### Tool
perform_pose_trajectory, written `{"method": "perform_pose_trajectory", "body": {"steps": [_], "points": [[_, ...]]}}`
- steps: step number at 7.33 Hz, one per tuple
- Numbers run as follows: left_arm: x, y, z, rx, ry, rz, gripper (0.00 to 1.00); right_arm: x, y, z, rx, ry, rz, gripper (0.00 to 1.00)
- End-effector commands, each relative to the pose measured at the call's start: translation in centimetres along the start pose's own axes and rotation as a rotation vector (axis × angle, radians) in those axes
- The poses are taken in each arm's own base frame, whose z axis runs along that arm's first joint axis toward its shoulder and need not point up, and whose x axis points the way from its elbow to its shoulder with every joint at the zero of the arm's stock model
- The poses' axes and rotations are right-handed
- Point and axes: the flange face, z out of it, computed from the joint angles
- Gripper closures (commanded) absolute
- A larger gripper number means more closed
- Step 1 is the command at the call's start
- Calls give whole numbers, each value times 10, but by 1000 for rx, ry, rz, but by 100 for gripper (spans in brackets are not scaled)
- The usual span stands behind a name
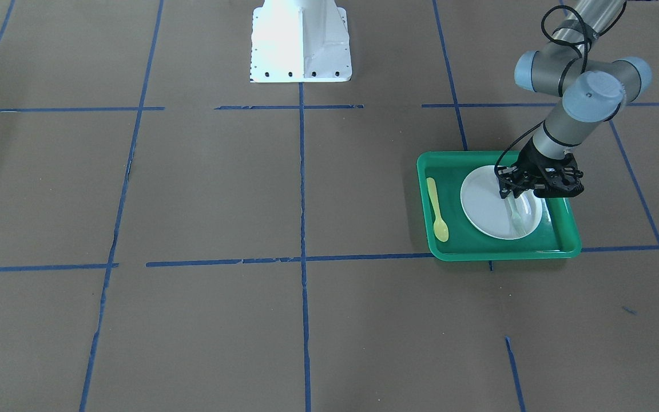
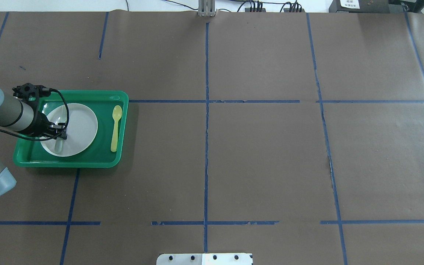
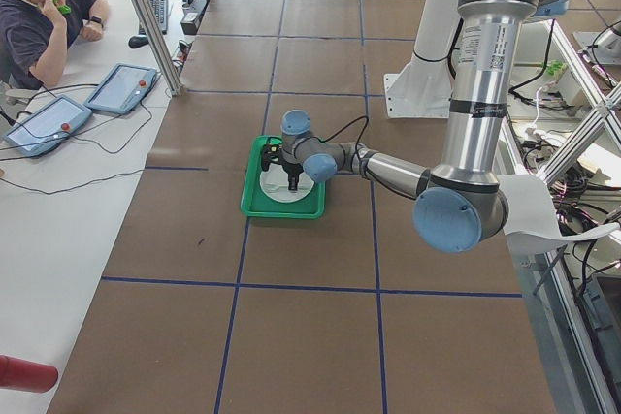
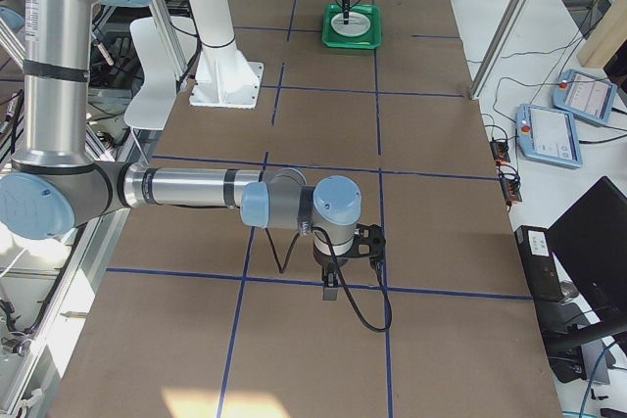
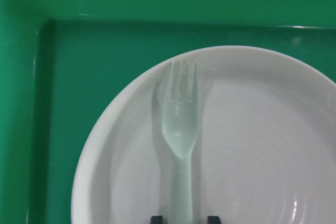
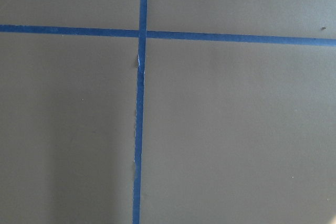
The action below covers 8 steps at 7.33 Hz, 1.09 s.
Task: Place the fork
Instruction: 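Lower the left gripper and grasp the white fork's handle, then carry the fork off the plate toward the tray edge nearest the left arm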
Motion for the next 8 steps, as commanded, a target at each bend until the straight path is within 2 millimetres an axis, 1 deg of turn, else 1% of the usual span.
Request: {"method": "perform_pose_trajectory", "body": {"steps": [1, 2, 3, 4, 5, 6, 7, 8], "points": [[-2, 2, -1, -5, 4, -1, 97, 0, 0, 0, 0, 0, 0, 0], [-2, 4, 0, -31, 15, -3, 100, 0, 0, 0, 0, 0, 0, 0], [-1, 5, -3, -33, 22, -2, 100, 0, 0, 0, 0, 0, 0, 0], [3, 5, -9, -29, 33, 3, 100, 0, 0, 0, 0, 0, 0, 0], [1, 3, -14, -44, 51, -1, 100, 0, 0, 0, 0, 0, 0, 0], [-4, -4, -24, -36, 63, -7, 100, 0, 0, 0, 0, 0, 0, 0], [-25, -26, -47, 10, 67, -29, 100, 0, 0, -1, 1, 0, -1, 0], [-65, -24, -53, 17, 38, -15, 100, 0, 0, 0, 0, 0, 0, 0]]}}
